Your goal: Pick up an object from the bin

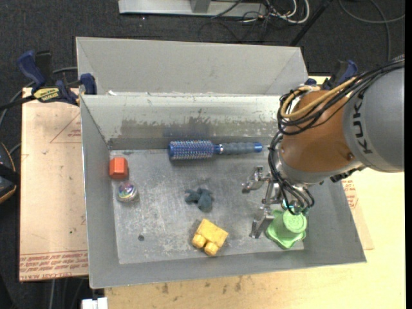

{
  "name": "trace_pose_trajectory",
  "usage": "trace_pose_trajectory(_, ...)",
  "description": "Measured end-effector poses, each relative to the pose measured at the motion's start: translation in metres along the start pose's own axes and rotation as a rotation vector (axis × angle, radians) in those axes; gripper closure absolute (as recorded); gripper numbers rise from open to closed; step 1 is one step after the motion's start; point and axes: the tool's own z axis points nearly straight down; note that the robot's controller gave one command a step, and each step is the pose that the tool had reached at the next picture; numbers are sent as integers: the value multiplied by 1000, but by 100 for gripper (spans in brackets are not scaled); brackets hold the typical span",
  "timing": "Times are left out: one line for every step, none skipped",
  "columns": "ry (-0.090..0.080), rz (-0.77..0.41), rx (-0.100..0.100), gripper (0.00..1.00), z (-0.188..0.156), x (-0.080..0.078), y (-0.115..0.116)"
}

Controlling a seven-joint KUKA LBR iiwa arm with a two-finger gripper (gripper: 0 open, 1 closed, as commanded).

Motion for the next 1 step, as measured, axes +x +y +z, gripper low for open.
trace_pose_trajectory(-20,-237,4,0,60,26,82)
